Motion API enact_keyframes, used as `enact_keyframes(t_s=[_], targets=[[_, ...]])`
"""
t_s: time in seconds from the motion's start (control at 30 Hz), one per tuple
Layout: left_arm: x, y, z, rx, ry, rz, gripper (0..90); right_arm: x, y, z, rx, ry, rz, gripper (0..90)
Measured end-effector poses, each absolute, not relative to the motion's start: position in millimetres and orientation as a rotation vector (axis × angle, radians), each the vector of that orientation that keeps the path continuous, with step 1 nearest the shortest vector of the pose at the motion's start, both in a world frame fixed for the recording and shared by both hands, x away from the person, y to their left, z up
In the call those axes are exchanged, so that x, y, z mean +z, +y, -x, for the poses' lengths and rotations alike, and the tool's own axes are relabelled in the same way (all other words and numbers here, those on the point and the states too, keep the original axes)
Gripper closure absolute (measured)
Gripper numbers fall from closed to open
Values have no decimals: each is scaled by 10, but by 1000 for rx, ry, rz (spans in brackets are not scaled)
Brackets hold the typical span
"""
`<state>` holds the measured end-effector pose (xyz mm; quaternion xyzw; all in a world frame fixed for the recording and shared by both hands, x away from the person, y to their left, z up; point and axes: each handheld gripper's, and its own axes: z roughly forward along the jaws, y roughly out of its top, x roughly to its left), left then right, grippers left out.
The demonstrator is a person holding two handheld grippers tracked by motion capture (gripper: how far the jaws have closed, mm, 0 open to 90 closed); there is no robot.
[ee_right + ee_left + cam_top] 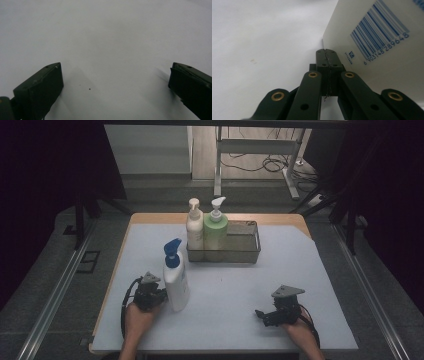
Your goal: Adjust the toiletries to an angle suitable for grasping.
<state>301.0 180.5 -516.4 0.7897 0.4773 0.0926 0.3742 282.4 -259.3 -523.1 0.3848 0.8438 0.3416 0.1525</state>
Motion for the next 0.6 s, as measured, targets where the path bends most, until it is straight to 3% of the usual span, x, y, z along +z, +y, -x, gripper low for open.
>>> enact_keyframes(t_s=[0.6], targets=[[-5180, 1402, -3084, 198, 1181, -2046, 895, -5232, -2593, -2823, 981, 2421, -1105, 0]])
